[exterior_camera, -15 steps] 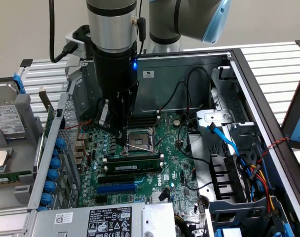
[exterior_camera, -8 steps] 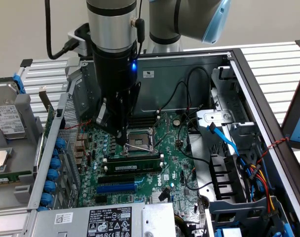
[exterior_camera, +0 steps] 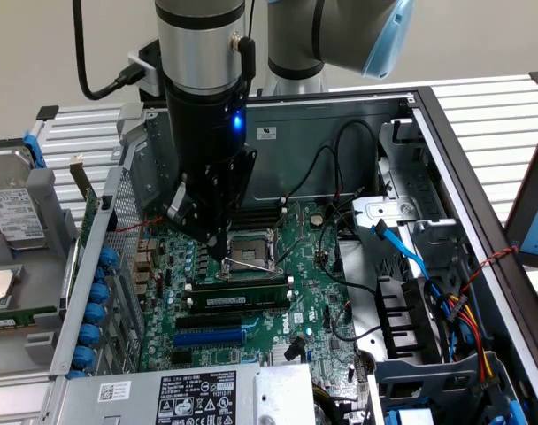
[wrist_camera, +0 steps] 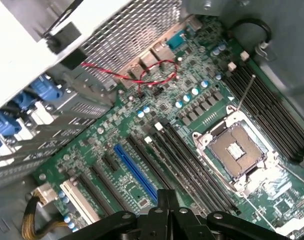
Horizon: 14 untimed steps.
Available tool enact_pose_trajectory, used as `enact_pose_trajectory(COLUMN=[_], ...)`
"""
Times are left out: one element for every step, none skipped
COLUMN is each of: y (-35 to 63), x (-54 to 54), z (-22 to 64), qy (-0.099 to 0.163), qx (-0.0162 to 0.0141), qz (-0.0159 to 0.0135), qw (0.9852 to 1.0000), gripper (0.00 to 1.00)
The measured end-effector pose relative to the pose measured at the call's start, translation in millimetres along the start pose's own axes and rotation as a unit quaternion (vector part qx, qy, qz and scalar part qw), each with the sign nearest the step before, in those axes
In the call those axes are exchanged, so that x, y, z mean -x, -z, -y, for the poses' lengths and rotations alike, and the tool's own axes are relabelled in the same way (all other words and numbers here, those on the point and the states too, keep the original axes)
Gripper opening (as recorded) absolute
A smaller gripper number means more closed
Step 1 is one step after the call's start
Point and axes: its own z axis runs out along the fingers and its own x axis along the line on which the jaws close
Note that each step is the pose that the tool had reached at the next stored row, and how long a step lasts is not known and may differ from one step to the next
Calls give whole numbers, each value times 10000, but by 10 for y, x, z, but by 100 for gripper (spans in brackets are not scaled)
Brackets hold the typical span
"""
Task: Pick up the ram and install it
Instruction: 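Press down the ram until it locks into place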
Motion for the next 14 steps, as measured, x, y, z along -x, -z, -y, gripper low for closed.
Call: enact_pose_trajectory(y=[0,0,0,0,0,0,0,0,0,0,0,0,0,0], x=[0,0,0,0,0,0,0,0,0,0,0,0,0,0], z=[0,0,0,0,0,0,0,0,0,0,0,0,0,0], qy=[-78,-153,-230,-302,-380,-456,-536,-604,-685,-757,-832,-908,-983,-1060], qx=[3,6,9,12,14,17,20,23,26,29,32,34,37,40], qz=[3,5,7,9,11,14,16,18,21,23,25,27,30,32], qw=[10000,9999,9997,9995,9993,9990,9986,9982,9976,9971,9965,9959,9951,9944], gripper=[11,11,11,11,11,11,11,11,11,11,11,11,11,11])
